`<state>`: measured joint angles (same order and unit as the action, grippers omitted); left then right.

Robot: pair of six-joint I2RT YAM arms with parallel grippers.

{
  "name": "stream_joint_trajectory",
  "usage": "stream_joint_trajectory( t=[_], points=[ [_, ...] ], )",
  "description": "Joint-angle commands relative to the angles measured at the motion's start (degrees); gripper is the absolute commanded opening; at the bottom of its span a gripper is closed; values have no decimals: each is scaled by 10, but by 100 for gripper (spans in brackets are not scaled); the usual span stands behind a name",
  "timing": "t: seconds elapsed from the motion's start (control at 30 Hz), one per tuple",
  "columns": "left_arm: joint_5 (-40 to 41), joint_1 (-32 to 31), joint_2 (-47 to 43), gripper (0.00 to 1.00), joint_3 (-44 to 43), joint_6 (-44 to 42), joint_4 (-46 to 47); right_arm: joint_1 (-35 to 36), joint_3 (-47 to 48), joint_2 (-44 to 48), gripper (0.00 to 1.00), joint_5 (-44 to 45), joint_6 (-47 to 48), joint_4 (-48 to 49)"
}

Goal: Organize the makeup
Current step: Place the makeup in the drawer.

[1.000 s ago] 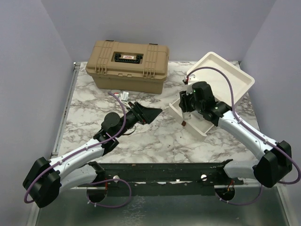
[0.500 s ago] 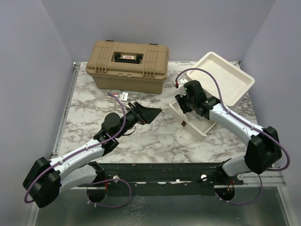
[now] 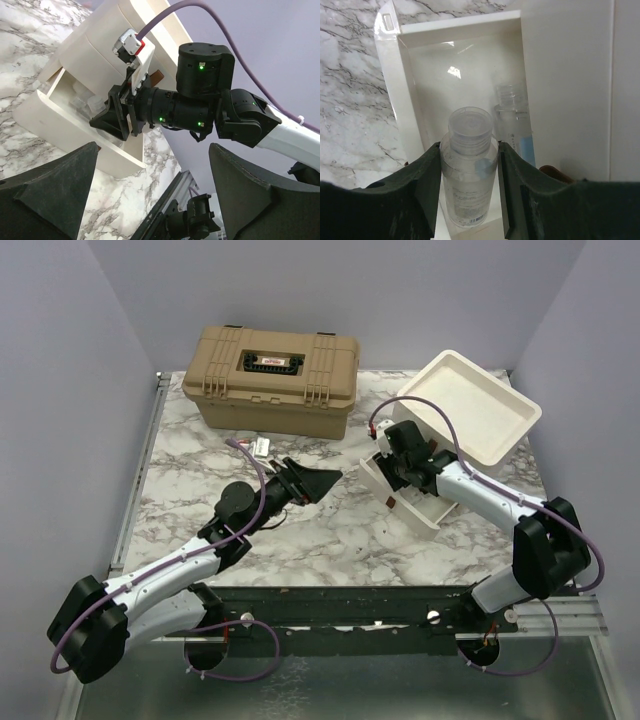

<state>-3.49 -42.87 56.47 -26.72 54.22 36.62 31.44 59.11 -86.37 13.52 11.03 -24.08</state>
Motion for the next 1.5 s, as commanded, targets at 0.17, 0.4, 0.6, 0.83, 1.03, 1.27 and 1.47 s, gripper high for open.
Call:
stream_joint_trajectory(
  t=[0.17,0.4,0.6,0.83,1.03,1.27,1.47],
  points=[
    [31,1,-7,93,31,28,-1,3,-7,-16,44,11,14,-5],
    [42,4,7,93,33,33,-2,3,-14,-27,49,1,18,-22],
    [35,4,21,93,29,38,-3,3,-24,-12,54,-14,24,-8],
    [9,4,34,93,18,39,-8,3,-11,-19,54,-11,15,-24],
    [-2,4,44,93,13,41,-8,3,-12,-13,59,-28,13,-31],
    [-4,4,57,93,16,42,-9,3,17,17,60,-58,-9,-49],
    [-10,4,77,93,3,35,-9,3,37,76,60,-162,-24,-55]
  ],
)
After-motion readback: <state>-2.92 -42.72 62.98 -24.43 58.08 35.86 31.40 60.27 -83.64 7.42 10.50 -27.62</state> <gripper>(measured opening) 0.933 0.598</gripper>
